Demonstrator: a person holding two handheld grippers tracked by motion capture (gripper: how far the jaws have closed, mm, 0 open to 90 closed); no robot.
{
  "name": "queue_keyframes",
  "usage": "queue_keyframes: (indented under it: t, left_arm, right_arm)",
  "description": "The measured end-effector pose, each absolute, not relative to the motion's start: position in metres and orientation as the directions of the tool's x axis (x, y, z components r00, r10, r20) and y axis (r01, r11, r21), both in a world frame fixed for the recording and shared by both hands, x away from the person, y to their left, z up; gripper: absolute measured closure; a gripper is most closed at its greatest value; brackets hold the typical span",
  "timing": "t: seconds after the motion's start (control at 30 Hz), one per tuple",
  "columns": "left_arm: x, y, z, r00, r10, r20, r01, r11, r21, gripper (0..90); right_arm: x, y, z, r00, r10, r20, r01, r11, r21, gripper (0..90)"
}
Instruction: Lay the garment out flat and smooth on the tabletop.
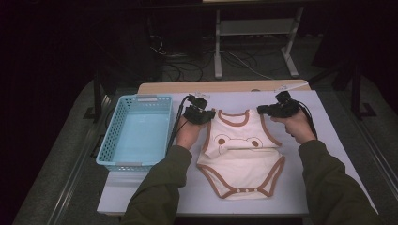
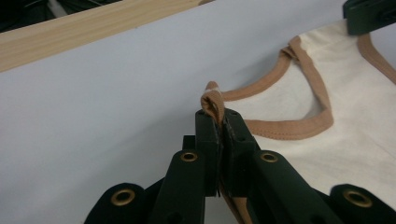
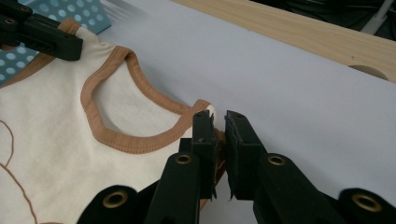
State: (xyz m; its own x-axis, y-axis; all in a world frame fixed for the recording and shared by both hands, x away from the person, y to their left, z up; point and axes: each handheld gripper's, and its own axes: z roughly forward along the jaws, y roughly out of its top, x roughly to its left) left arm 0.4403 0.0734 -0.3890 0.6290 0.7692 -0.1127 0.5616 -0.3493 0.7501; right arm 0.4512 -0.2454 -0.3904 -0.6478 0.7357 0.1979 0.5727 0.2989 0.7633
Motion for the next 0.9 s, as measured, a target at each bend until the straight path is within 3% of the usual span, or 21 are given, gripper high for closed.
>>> queue_keyframes:
  t: [0.4, 0.9]
  left_arm:
    - [0.479, 0.066, -0.41, 0.585, 0.809, -0.062, 0.596, -0.377, 0.709, 85.5]
    - [0.499, 0.062, -0.434, 0.544, 0.838, -0.038, 0.622, -0.372, 0.689, 85.4]
  right_arm:
    - [0.484, -0.247, -0.413, -0.594, 0.778, 0.203, 0.622, 0.284, 0.73, 81.8]
    - [0.508, -0.237, -0.432, -0.554, 0.807, 0.202, 0.662, 0.281, 0.695, 81.7]
